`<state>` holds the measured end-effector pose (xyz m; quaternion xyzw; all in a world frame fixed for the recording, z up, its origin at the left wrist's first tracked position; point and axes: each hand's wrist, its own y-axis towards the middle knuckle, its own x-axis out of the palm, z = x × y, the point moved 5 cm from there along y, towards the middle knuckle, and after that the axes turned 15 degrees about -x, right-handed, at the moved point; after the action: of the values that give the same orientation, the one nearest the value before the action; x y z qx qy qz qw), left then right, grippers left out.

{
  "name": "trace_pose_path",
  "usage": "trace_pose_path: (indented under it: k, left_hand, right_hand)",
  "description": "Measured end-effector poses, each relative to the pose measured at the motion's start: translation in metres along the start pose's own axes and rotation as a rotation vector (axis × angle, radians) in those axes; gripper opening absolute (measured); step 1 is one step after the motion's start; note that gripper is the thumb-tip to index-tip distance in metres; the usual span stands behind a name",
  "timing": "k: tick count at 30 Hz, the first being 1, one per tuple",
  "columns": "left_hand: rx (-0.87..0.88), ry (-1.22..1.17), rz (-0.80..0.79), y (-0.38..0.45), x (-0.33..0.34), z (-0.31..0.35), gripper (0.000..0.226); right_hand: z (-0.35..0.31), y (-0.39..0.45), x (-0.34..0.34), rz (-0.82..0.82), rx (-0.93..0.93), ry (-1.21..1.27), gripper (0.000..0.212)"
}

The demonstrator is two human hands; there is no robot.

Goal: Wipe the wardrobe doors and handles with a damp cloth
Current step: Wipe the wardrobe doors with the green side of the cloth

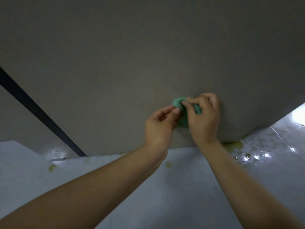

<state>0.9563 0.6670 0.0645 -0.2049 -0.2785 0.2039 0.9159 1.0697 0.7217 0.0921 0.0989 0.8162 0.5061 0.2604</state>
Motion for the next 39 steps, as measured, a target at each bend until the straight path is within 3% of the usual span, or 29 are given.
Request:
trace_pose_path:
  k: [7,13,17,21,24,29,34,37,39]
  left_hand:
    - [-0.067,-0.071,-0.048,0.001,0.003,-0.001,0.014]
    - [-0.038,0.029,-0.064,0.000,0.003,0.010,0.011]
    - [-0.110,0.102,-0.031,-0.007,-0.018,0.003,0.027]
    - [-0.120,0.212,-0.057,-0.026,-0.048,0.013,0.022]
    - [-0.153,0.357,-0.064,-0.045,-0.074,0.022,0.044]
    - [-0.120,0.463,0.029,-0.070,-0.118,0.033,0.030]
    - [-0.061,0.389,0.013,-0.090,-0.143,0.046,0.025]
    - [-0.038,0.378,0.074,-0.099,-0.160,0.054,0.022]
    - [-0.029,0.358,0.128,-0.105,-0.173,0.059,0.026]
  right_hand:
    - [0.005,-0.009,0.004,-0.073,0.063,0.032,0.011]
    - [0.006,-0.003,0.003,-0.048,0.123,0.081,0.015]
    - [0.000,-0.021,0.009,-0.182,0.256,0.173,0.019]
    - [-0.021,-0.033,0.010,-0.317,0.449,0.360,0.025]
    - [-0.049,-0.051,0.017,-0.436,0.565,0.599,0.017]
    - [-0.089,-0.064,0.027,-0.556,0.629,0.830,0.005]
    - [-0.112,-0.071,0.041,-0.872,0.679,0.872,0.039]
    - [-0.126,-0.068,0.048,-1.002,0.630,0.897,0.024]
    - [-0.131,-0.064,0.053,-0.997,0.608,0.904,0.027]
